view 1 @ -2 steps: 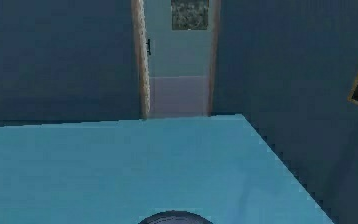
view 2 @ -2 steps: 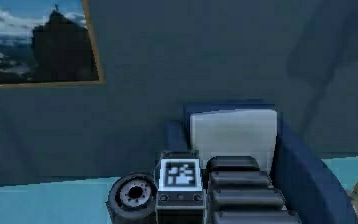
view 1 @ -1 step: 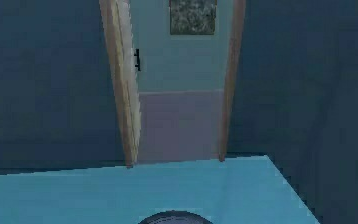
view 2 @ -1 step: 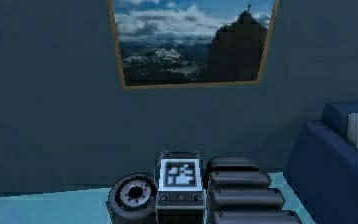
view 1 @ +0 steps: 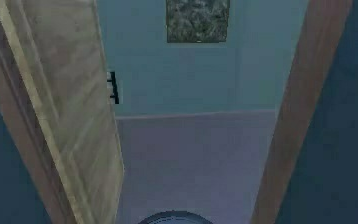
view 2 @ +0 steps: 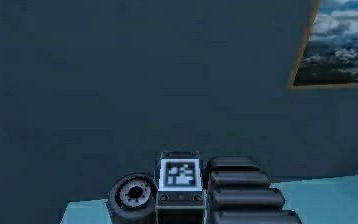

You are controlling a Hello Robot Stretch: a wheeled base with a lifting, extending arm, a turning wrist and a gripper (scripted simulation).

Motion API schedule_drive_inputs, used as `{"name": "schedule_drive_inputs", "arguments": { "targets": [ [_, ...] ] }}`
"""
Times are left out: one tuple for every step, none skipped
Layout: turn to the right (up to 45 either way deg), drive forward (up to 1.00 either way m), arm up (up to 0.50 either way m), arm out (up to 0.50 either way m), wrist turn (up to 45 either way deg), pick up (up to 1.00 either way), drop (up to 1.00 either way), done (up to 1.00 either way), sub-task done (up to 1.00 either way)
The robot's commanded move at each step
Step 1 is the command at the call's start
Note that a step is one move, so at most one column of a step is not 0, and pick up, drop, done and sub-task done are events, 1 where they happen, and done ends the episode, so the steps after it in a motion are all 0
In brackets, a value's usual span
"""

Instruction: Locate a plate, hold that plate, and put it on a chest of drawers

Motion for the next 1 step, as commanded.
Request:
{"name": "schedule_drive_inputs", "arguments": {
  "targets": [
    [0.0, 0.95, 0.00, 0.00, 0.0, 0.00, 0.00, 0.00, 0.00]
  ]
}}
